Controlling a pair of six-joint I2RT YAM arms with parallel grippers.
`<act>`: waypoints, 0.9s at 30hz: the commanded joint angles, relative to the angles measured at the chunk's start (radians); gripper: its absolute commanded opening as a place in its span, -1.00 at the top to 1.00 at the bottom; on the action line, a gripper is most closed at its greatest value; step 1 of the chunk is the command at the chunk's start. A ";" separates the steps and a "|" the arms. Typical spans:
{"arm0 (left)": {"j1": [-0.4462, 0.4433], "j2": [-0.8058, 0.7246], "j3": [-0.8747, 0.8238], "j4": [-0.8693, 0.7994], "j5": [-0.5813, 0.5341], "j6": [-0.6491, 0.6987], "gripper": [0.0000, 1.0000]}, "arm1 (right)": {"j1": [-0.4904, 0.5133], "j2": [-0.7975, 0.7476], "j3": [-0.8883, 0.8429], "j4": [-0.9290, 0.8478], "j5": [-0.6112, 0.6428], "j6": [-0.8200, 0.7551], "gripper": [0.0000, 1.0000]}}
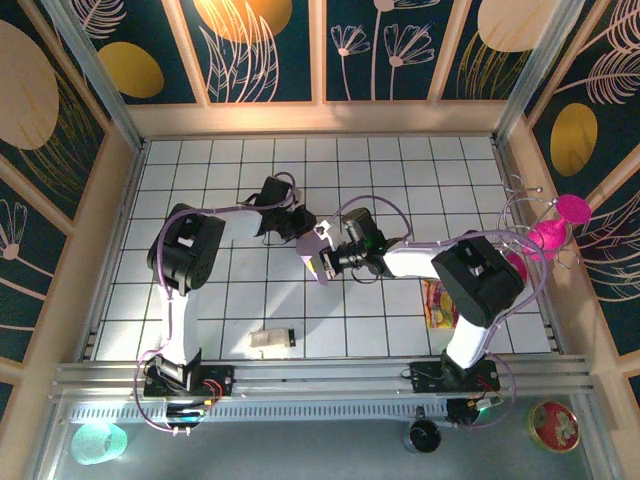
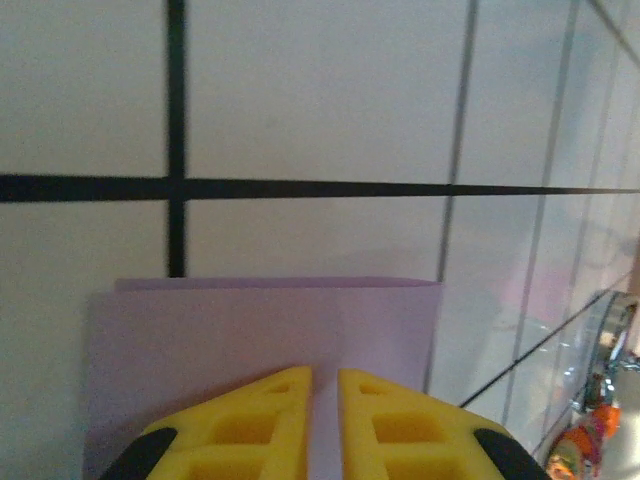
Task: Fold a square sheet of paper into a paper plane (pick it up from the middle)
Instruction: Third fold the triangle at the center of the table.
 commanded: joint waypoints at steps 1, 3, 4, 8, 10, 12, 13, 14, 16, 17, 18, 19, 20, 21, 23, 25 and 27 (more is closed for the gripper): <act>-0.004 0.027 0.039 -0.057 -0.021 0.044 0.71 | -0.020 0.028 0.016 -0.022 0.030 0.040 1.00; -0.004 0.038 0.042 -0.062 -0.030 0.049 0.70 | -0.031 0.035 0.014 -0.021 0.039 0.060 1.00; -0.003 0.043 0.043 -0.067 -0.032 0.052 0.70 | -0.038 0.035 0.010 -0.018 0.040 0.073 1.00; -0.004 0.055 0.044 -0.073 -0.039 0.061 0.70 | -0.062 0.029 -0.003 0.000 0.047 0.107 1.00; -0.003 0.056 0.044 -0.074 -0.035 0.063 0.70 | -0.073 0.031 -0.005 0.001 0.054 0.117 1.00; -0.002 0.059 0.044 -0.075 -0.033 0.067 0.70 | -0.079 0.035 -0.001 -0.002 0.064 0.126 1.00; -0.004 0.059 0.045 -0.075 -0.032 0.068 0.70 | -0.080 0.039 0.000 -0.003 0.066 0.127 1.00; -0.004 0.060 0.044 -0.077 -0.029 0.070 0.70 | -0.081 0.041 0.003 -0.007 0.068 0.128 1.00; -0.003 0.060 0.044 -0.077 -0.025 0.072 0.70 | -0.082 0.048 0.009 -0.011 0.069 0.129 1.00; -0.003 0.059 0.045 -0.077 -0.025 0.072 0.70 | -0.082 0.050 0.011 -0.012 0.069 0.130 1.00; -0.004 0.059 0.044 -0.077 -0.024 0.074 0.70 | -0.082 0.053 0.015 -0.014 0.068 0.129 1.00; -0.003 0.059 0.044 -0.077 -0.024 0.073 0.70 | -0.081 0.054 0.017 -0.017 0.068 0.131 1.00; -0.004 0.056 0.042 -0.076 -0.023 0.073 0.70 | -0.082 0.058 0.018 -0.018 0.068 0.132 1.00; -0.004 0.056 0.042 -0.076 -0.022 0.073 0.70 | -0.082 0.060 0.019 -0.021 0.067 0.132 1.00; -0.004 0.055 0.042 -0.074 -0.022 0.073 0.70 | -0.082 0.065 0.021 -0.027 0.065 0.133 1.00; -0.004 0.053 0.042 -0.072 -0.019 0.072 0.70 | -0.082 0.073 0.026 -0.039 0.068 0.133 1.00; -0.003 0.053 0.043 -0.070 -0.016 0.070 0.70 | -0.081 0.078 0.029 -0.046 0.070 0.133 1.00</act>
